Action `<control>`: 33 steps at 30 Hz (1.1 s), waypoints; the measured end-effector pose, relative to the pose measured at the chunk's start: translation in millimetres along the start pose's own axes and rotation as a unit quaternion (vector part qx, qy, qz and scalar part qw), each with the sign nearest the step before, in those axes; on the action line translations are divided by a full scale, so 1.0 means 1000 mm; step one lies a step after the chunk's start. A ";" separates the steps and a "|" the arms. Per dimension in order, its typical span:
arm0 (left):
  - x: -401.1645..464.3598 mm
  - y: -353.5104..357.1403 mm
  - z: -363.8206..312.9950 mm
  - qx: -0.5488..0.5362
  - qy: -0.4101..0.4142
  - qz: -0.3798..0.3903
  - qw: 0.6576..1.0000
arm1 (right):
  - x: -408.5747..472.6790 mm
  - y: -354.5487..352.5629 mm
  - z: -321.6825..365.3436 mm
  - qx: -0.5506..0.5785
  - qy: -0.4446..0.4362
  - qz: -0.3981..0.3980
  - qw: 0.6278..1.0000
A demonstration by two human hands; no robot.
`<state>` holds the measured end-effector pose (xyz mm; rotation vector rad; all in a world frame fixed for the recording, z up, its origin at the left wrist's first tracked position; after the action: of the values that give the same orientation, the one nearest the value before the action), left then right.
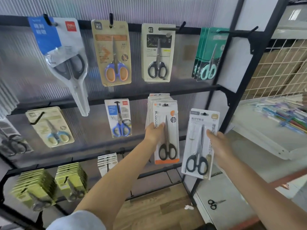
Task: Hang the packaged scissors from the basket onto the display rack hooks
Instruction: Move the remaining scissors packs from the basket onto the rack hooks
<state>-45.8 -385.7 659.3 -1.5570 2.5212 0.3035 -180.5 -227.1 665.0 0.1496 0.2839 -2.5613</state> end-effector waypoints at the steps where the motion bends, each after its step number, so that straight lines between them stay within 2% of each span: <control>1: 0.004 0.000 0.002 0.002 0.001 -0.004 1.000 | 0.001 0.002 0.000 0.001 0.001 0.002 1.000; 8: 0.024 0.000 0.006 0.028 -0.006 0.000 1.000 | 0.006 0.022 0.008 -0.013 0.001 -0.005 1.000; 14: 0.046 -0.002 0.008 0.098 0.000 0.002 0.995 | 0.007 0.032 0.011 -0.038 0.004 -0.030 0.999; 18: 0.060 -0.006 0.009 0.172 0.039 -0.018 0.984 | 0.009 0.041 0.011 -0.018 0.012 -0.027 0.999; 22: 0.064 -0.010 0.009 0.206 0.044 -0.017 0.977 | 0.007 0.051 0.011 0.004 0.011 -0.025 1.000; 25: 0.065 -0.013 0.008 0.203 0.032 -0.016 0.978 | 0.004 0.056 0.009 0.017 0.008 -0.018 1.000; 28: 0.058 -0.023 0.012 0.142 -0.022 -0.013 0.989 | -0.003 0.057 0.001 0.003 0.007 -0.005 1.000; 33: 0.020 -0.054 0.036 0.153 -0.029 -0.015 0.988 | -0.020 0.058 -0.012 -0.017 0.020 0.026 0.999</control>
<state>-5.0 -417.8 615.2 -1.4412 2.3622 -0.0435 -131.9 -261.4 646.4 0.1924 0.3329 -2.5030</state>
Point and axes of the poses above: each hand's wrist, its own x-axis towards the middle knuckle, its own y-axis out of the palm, z = x × y, the point moved 1 cm from there along x, towards the middle knuckle, and after that the axes turned 4 degrees about -x, right-handed, at the moved point
